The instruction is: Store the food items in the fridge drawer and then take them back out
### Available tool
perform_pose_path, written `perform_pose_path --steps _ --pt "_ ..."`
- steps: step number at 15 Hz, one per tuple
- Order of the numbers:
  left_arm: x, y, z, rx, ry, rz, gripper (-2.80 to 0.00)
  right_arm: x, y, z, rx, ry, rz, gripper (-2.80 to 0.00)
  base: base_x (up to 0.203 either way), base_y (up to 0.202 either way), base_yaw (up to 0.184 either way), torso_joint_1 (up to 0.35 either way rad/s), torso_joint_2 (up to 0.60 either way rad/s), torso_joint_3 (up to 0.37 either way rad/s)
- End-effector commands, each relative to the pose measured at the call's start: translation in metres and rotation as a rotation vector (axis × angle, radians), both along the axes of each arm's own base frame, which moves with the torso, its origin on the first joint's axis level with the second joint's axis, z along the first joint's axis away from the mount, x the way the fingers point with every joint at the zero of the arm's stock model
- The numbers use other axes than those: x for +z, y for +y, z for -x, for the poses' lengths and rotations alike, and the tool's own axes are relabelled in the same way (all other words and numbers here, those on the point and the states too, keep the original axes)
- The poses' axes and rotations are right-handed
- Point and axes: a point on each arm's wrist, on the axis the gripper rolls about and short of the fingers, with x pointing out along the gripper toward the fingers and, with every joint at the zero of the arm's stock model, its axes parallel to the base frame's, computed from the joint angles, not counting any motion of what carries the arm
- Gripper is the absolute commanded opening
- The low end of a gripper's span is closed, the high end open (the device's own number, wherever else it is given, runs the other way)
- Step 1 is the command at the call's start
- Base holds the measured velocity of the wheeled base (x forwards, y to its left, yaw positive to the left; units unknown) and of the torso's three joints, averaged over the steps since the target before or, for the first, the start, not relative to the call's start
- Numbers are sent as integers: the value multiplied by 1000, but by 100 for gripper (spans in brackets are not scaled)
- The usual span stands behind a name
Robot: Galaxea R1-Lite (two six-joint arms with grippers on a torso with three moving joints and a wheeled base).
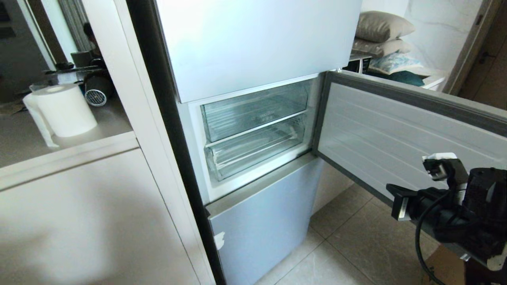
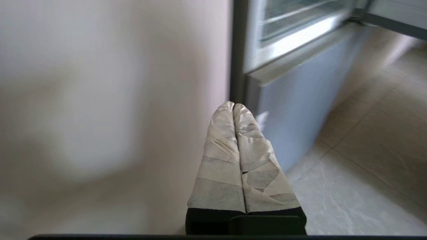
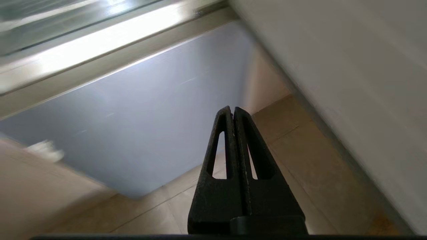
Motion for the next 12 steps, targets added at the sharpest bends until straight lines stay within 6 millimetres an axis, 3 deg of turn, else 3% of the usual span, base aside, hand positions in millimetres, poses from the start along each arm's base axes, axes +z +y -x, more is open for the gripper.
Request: perform_pose_path --steps 1,12 --pt "0 0 0 1 1 0 -280 0 5 1 19 -1 0 -280 1 -4 123 2 2 2" --pt "0 0 0 1 1 0 -280 -36 14 -25 24 -5 1 -280 0 -10 176 4 3 3"
